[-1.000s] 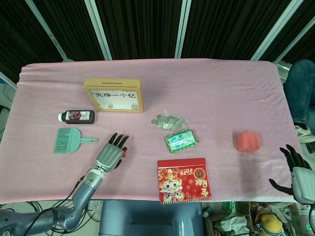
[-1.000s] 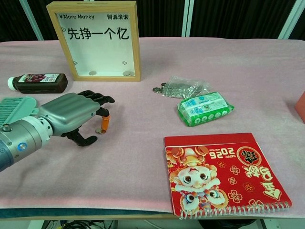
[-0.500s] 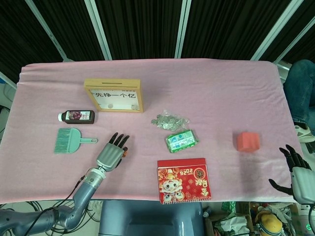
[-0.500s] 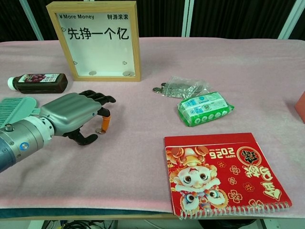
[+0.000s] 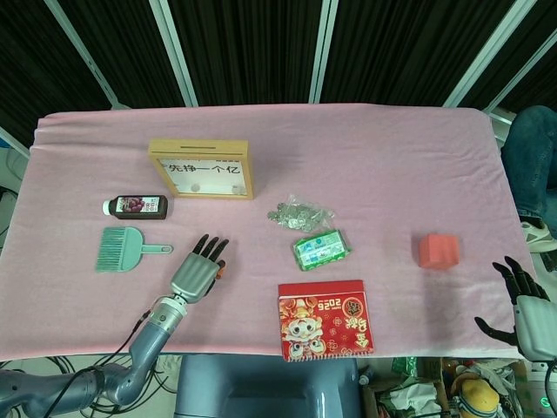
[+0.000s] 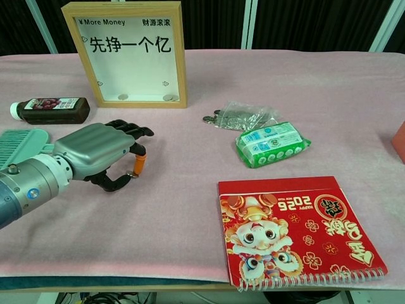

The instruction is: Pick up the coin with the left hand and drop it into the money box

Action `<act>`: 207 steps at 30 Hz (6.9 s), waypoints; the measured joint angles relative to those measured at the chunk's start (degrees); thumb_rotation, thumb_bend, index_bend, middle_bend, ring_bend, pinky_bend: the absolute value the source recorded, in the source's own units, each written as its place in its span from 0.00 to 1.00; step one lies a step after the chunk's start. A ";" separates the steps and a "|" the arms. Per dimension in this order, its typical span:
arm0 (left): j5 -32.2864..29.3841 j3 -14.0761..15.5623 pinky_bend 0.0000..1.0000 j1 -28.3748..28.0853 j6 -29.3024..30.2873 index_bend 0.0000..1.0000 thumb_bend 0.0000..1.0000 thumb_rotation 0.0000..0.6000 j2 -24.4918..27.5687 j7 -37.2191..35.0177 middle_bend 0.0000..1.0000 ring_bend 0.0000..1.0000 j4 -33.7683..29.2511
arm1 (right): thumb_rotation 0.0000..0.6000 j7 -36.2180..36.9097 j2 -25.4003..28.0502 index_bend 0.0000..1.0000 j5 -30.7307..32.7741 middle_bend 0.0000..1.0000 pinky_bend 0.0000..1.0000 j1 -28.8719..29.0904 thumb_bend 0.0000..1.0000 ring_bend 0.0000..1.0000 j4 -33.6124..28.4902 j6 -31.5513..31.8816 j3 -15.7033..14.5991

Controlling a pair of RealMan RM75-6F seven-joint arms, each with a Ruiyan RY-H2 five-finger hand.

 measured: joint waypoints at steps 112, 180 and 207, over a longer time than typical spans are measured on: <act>-6.21 -13.86 0.03 -1.38 8.77 0.61 0.46 1.00 24.77 10.52 0.14 0.00 -32.61 | 1.00 -1.88 1.03 0.16 1.52 0.03 0.20 0.05 0.08 0.11 -2.64 -1.31 -0.54; -58.74 -11.20 0.03 -38.20 -12.14 0.61 0.46 1.00 26.19 11.13 0.14 0.00 3.28 | 1.00 0.84 1.89 0.16 5.42 0.03 0.20 -0.96 0.09 0.11 -3.70 -2.08 0.75; -59.02 -9.52 0.03 -39.14 -11.79 0.60 0.46 1.00 24.79 11.11 0.13 0.00 4.97 | 1.00 1.07 2.02 0.16 5.63 0.03 0.20 -0.98 0.09 0.11 -3.83 -2.32 0.86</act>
